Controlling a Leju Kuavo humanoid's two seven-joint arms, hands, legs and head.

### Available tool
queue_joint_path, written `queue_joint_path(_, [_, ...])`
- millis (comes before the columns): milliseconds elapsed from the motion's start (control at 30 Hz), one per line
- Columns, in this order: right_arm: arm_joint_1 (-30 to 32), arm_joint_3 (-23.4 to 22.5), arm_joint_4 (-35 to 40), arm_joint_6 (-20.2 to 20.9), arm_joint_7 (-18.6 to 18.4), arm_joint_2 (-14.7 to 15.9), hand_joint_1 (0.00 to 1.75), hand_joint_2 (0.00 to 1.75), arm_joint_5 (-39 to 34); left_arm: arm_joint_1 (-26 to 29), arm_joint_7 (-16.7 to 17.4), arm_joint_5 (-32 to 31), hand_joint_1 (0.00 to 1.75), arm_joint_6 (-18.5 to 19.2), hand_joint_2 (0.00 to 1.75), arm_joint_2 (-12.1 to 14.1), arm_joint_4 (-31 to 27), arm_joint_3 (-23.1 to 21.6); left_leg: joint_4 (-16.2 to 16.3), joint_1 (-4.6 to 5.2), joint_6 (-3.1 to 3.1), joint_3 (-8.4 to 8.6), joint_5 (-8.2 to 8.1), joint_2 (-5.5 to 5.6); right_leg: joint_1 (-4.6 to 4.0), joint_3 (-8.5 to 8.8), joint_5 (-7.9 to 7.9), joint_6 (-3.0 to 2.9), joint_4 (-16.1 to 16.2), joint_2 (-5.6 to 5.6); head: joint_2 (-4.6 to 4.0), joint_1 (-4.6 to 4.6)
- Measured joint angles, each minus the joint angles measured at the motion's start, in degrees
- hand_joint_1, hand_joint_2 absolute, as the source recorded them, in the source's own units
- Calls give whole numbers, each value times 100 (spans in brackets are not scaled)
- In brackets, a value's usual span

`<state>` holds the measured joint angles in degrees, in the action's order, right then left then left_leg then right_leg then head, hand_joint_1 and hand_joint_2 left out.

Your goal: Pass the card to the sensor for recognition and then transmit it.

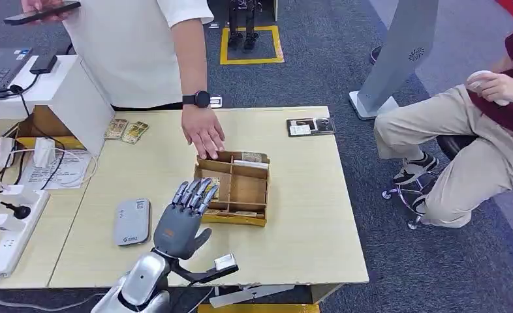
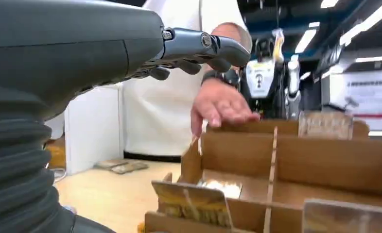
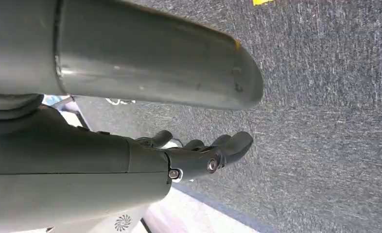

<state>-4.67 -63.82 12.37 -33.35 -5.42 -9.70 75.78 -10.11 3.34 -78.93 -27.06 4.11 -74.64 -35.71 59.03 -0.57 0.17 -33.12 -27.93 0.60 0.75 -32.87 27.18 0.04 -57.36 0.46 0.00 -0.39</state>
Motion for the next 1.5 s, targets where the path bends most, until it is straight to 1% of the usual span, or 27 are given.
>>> queue_joint_path(100, [1, 0, 0, 0, 0, 0, 0, 0, 0, -77, 9, 28, 0, 151, 175, 0, 59, 0, 0, 0, 0, 0, 0, 0, 0, 0, 0, 0, 0, 0, 0, 0])
queue_joint_path(167, [-2, 0, 0, 0, 2, 0, 0, 0, 0, -144, 35, 83, 0, 377, 175, 2, 114, 0, 0, 0, 0, 0, 0, 0, 0, 0, 0, 0, 0, 0, 0, 0])
queue_joint_path(233, [0, 0, 0, 0, 4, 0, 0, 0, 0, -203, 48, 112, 0, 499, 175, 7, 155, 0, 0, 0, 0, 0, 0, 0, 0, 0, 0, 0, 0, 0, 0, 0])
queue_joint_path(500, [0, 0, 0, 0, 4, 0, 0, 0, -2, -292, 68, 131, 0, 558, 175, 9, 241, 0, 0, 0, 0, 0, 0, 0, 0, 0, 0, 0, 0, 1, 0, 0])
queue_joint_path(667, [3, 0, 0, 0, -41, 0, 0, 0, -20, -377, 234, 172, 0, 927, 175, 30, 215, 0, 0, 0, 0, 0, 0, 0, 0, 0, 0, 0, 0, 1, 0, 0])
queue_joint_path(800, [5, 0, 0, -4, -61, 0, 0, 0, -22, -449, 282, 212, 0, 1087, 175, 96, 41, -2, 0, 0, -1, 0, 1, -1, 0, 0, 0, 0, 0, 1, 0, 0])
queue_joint_path(900, [6, 0, 0, -4, -63, 0, 0, 0, -22, -452, 282, 212, 0, 1107, 175, 129, -41, -4, 0, 0, -1, 0, 1, 0, 0, 0, 0, 0, 0, 1, 2, 0])
queue_joint_path(1000, [6, 0, 0, -4, -63, 0, 0, 0, -22, -457, 286, 218, 5, 1126, 175, 157, -85, -7, 0, 0, -1, 0, 0, -1, 0, 0, 0, 0, 0, 1, 0, -2])
queue_joint_path(1200, [5, 0, 0, -4, -63, 0, 0, 0, -20, -461, 310, 236, 5, 1157, 175, 186, -85, -17, 0, 0, 0, 0, 0, -1, 0, 0, 0, 0, 0, 1, 0, 0])
queue_joint_path(1233, [5, 0, 0, -4, -63, 0, 0, 0, -20, -461, 310, 236, 86, 1157, 175, 190, -85, -17, 0, 0, 0, 0, 0, -1, 0, 0, 0, 0, 0, 1, 0, 0])
queue_joint_path(1267, [5, 0, 0, -4, -61, 0, 0, 0, -20, -461, 310, 236, 145, 1157, 175, 199, -85, -17, 0, 0, -1, 0, 1, -1, 0, 0, 0, 0, 0, 1, 0, 0])
queue_joint_path(1333, [5, 0, 0, -4, -63, 0, 0, 0, -22, -462, 310, 238, 161, 1161, 175, 210, -85, -22, 0, 0, -1, 0, 1, -1, 0, 0, 0, 0, 0, 1, 0, 0])
queue_joint_path(1367, [5, 0, 2, -4, -61, 0, 0, 0, -20, -464, 310, 251, 175, 1185, 175, 212, -85, -24, 0, 0, -1, 0, 1, -1, 0, 0, 0, 0, 0, 1, 0, 0])
queue_joint_path(1500, [5, 0, 0, -4, -61, 0, 0, 0, -20, -472, 297, 341, 175, 1332, 175, 221, -85, -35, 0, 0, -1, 0, 0, -1, 0, 0, 0, 0, 0, 1, 0, 0])
